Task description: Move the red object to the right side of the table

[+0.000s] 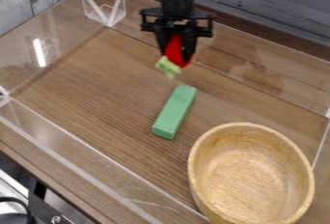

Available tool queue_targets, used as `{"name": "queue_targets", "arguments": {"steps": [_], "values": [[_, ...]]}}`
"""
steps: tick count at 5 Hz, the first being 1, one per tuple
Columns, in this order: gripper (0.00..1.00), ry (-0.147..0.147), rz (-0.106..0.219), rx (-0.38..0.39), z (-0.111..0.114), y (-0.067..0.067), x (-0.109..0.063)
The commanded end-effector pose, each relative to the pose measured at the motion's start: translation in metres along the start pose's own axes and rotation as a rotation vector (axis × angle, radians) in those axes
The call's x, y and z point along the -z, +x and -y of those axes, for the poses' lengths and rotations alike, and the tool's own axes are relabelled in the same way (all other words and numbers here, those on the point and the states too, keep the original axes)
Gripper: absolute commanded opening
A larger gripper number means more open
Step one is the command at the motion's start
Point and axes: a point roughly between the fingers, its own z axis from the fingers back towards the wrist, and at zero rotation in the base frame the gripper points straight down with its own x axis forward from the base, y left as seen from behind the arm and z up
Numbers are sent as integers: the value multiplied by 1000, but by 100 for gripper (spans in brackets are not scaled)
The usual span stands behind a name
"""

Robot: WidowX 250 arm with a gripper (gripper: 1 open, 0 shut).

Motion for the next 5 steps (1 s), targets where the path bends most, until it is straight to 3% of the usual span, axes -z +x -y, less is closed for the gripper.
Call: {"name": "queue_targets", "arguments": {"steps": [1,4,5], "values": [[0,-13,59,37,33,8,-9],[0,17,47,104,69,15,39],[0,27,47,111,73,20,49]]}}
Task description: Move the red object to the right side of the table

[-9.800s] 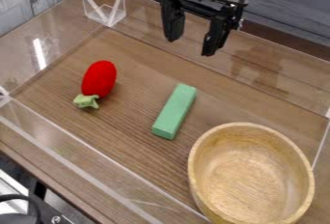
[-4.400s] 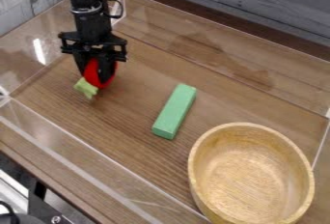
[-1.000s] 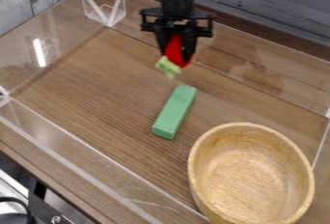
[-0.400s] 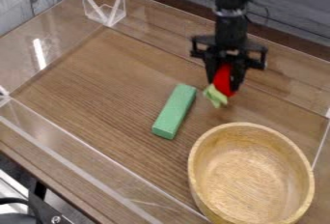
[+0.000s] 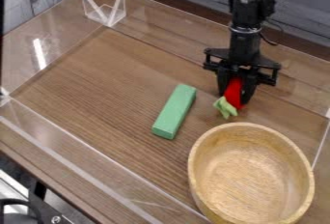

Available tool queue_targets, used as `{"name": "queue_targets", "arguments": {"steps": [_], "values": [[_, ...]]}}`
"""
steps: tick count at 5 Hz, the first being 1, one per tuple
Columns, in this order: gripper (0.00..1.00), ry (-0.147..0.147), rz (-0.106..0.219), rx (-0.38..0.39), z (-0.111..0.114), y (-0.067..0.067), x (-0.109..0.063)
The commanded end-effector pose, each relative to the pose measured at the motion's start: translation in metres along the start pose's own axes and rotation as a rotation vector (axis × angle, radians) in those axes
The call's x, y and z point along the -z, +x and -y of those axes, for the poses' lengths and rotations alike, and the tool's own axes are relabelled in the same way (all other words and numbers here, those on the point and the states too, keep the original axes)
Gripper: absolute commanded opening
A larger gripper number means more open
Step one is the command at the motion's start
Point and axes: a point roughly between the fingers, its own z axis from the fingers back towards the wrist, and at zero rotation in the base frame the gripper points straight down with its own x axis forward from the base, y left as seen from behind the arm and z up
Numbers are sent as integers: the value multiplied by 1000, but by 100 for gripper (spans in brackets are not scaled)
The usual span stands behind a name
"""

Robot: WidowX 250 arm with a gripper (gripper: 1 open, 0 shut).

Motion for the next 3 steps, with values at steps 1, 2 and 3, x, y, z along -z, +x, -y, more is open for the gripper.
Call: {"name": "queue_targets", "arguments": {"steps": [1,2,3], "values": [[0,-4,41,28,10,9,-4],[0,-3,37,35,13,11,-1],[0,-2,32,43,16,12,2]]}}
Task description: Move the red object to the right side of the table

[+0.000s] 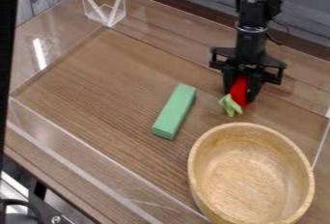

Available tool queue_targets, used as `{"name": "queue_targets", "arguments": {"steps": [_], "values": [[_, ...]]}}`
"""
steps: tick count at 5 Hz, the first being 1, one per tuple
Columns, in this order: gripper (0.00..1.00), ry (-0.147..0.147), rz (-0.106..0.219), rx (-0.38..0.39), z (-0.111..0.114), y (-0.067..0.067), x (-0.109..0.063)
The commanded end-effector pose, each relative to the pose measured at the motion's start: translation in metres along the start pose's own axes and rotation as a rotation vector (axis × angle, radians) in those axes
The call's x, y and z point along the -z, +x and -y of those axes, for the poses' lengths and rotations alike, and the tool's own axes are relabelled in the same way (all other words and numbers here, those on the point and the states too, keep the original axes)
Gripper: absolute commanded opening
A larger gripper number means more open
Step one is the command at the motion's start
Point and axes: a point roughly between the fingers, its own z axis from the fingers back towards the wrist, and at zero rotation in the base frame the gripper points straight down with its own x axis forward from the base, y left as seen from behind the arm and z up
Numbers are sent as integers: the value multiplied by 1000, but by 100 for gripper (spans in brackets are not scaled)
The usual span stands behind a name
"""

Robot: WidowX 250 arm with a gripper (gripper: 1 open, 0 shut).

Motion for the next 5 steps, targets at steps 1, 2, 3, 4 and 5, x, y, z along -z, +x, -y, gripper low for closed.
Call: {"name": "queue_targets", "arguments": {"steps": [1,2,3,4,5], "values": [[0,2,21,33,11,4,-1],[0,5,15,36,13,5,0],[0,7,9,39,14,6,1],[0,10,3,42,15,6,0],[0,12,-2,45,17,6,0]]}}
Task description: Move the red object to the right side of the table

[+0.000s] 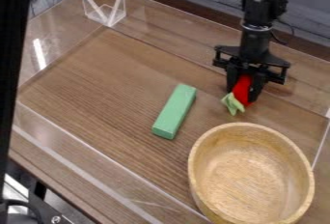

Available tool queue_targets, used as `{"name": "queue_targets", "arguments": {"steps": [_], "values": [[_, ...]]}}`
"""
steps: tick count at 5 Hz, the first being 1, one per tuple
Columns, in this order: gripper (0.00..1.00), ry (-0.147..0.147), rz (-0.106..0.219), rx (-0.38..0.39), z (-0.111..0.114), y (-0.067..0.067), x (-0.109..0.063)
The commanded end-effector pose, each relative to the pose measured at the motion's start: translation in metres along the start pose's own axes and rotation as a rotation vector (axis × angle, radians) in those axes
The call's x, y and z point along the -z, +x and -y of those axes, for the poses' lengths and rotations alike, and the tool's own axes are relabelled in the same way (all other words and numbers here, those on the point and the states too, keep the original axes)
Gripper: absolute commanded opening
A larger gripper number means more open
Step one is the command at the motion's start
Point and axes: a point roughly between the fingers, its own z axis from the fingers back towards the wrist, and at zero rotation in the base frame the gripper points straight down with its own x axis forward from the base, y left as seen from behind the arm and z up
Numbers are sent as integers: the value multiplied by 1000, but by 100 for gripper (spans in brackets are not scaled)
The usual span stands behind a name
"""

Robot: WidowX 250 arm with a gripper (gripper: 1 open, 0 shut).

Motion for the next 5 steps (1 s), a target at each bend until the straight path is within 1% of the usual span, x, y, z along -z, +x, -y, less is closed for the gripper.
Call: {"name": "queue_targets", "arguments": {"steps": [1,3,4,5], "values": [[0,0,13,35,14,2,-2],[0,6,2,40,17,3,-1],[100,7,0,41,17,3,-1],[100,7,-2,42,18,2,-3]]}}
